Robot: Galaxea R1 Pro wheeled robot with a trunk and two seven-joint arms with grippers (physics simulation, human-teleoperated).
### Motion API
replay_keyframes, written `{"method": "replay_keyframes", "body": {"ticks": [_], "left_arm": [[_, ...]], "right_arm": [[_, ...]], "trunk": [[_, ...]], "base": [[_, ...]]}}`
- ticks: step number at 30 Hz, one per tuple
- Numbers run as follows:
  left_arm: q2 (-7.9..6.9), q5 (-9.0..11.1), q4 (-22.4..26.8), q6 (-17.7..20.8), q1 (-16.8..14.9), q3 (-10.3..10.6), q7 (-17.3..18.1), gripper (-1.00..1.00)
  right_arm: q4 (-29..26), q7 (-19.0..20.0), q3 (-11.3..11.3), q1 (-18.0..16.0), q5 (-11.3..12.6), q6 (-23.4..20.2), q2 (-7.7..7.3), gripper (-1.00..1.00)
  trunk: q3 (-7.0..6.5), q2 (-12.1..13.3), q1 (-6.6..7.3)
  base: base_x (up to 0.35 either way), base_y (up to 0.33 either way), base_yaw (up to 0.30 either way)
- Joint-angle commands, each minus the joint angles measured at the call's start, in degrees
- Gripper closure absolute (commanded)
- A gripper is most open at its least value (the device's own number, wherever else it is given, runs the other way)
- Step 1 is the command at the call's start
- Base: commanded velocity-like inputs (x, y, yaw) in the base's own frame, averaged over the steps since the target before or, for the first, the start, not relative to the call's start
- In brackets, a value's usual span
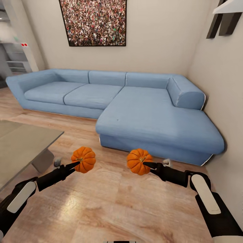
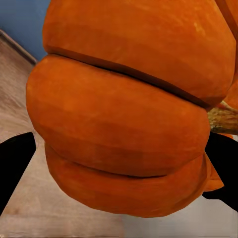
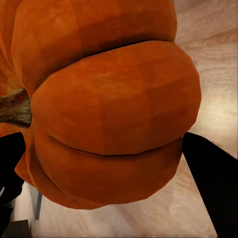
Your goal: Place each of the two pumpkins and all three candles from the living room inside a cabinet in the living room (use any cabinet), then make sure every cabinet is closed, and position the cauldron so it is next to a table in the living room.
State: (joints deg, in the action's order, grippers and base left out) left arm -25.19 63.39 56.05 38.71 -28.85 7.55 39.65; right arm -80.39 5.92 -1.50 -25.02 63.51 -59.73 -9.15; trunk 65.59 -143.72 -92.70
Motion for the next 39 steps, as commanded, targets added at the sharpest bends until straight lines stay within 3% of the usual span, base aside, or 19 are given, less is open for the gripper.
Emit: {"method": "replay_keyframes", "body": {"ticks": [1, 18, 39], "left_arm": [[-0.04, 0.95, 0.01, 0.52, -0.06, 0.1, -0.1, 1.0], [0.18, 0.79, 0.07, 0.49, -0.07, 0.18, -0.16, 1.0], [0.21, 0.77, 0.04, 0.56, -0.07, 0.19, -0.17, 1.0]], "right_arm": [[-0.03, 0.59, -0.08, -0.03, 0.33, -0.27, 0.01, 1.0], [-0.03, 0.59, -1.42, -0.03, 0.39, -0.27, 0.09, 1.0], [-0.03, 0.59, -1.49, -0.03, 0.39, -0.27, 0.05, 1.0]], "trunk": [[0.04, -0.03, 0.05], [0.04, -0.03, 0.05], [0.04, -0.03, 0.05]], "base": [[-0.34, 0.0, 0.096], [-0.343, 0.0, 0.016], [-0.343, 0.0, 0.008]]}}
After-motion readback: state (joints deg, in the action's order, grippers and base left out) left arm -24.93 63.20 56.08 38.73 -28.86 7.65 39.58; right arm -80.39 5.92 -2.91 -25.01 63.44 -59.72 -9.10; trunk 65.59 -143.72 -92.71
